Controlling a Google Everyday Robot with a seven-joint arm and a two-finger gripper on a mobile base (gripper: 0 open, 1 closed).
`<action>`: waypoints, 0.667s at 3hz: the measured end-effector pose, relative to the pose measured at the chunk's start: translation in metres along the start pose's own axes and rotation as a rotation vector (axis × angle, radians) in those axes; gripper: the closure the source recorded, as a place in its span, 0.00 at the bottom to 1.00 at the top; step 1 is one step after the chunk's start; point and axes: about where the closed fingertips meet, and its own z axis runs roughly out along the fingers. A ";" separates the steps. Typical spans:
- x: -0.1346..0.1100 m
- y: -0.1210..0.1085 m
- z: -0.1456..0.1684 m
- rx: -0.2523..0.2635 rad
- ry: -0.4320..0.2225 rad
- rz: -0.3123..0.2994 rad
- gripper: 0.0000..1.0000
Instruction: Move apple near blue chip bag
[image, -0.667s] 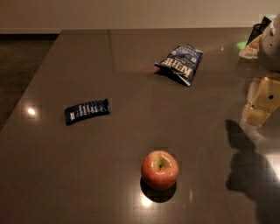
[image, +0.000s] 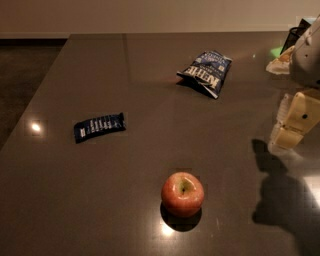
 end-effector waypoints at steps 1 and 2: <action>-0.019 0.028 0.012 -0.079 -0.074 -0.018 0.00; -0.042 0.058 0.026 -0.131 -0.136 -0.073 0.00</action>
Offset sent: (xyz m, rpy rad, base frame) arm -0.0739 0.1186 -0.0655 0.2111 0.1248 0.2879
